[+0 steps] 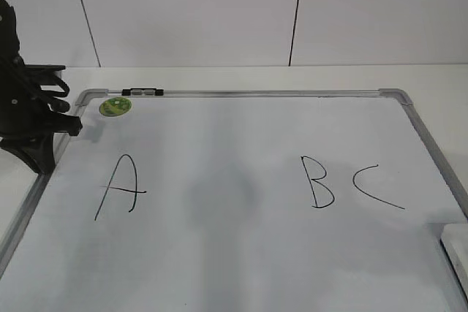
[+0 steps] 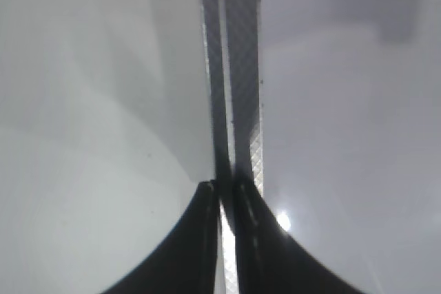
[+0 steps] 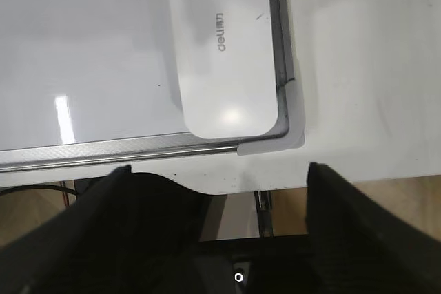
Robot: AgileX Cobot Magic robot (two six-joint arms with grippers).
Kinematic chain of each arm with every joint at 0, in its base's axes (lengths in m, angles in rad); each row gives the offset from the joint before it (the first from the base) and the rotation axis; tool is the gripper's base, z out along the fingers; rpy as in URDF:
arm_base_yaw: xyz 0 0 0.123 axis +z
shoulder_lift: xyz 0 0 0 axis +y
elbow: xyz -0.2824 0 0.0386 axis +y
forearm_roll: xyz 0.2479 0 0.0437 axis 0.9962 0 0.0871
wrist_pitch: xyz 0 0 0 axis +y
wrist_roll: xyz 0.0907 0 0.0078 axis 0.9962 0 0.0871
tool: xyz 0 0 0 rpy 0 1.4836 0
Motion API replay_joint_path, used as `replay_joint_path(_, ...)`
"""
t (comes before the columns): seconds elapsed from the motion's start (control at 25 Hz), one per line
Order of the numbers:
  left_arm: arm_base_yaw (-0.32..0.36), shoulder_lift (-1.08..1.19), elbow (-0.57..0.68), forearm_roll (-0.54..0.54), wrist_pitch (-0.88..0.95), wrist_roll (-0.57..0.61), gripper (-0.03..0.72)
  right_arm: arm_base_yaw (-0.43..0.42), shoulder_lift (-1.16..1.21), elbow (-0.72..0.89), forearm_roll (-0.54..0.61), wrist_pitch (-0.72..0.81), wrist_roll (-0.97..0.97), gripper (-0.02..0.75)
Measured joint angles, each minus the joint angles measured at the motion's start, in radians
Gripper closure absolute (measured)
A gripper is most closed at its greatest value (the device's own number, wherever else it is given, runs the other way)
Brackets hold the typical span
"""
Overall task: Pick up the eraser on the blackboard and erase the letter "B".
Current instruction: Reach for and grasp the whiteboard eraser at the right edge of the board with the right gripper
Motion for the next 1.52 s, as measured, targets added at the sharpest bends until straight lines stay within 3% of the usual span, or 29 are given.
replay_joint_path(0.24, 0.0, 0.0, 0.0, 0.0, 0.0, 0.0, 0.666, 0.0, 0.109, 0.0, 0.018, -0.062, 0.0, 0.089)
replay_joint_path(0.76, 0.0, 0.0, 0.0, -0.002, 0.0, 0.0, 0.666, 0.0, 0.465, -0.026, 0.011, -0.209, 0.0, 0.08)
replay_joint_path(1.04, 0.0, 0.0, 0.0, -0.002, 0.0, 0.0, 0.666, 0.0, 0.602, -0.12, 0.007, -0.219, -0.006, 0.08)
replay_joint_path(1.52, 0.0, 0.0, 0.0, -0.002, 0.001, 0.0, 0.666, 0.062, 0.714, -0.134, -0.049, -0.219, 0.006, 0.078)
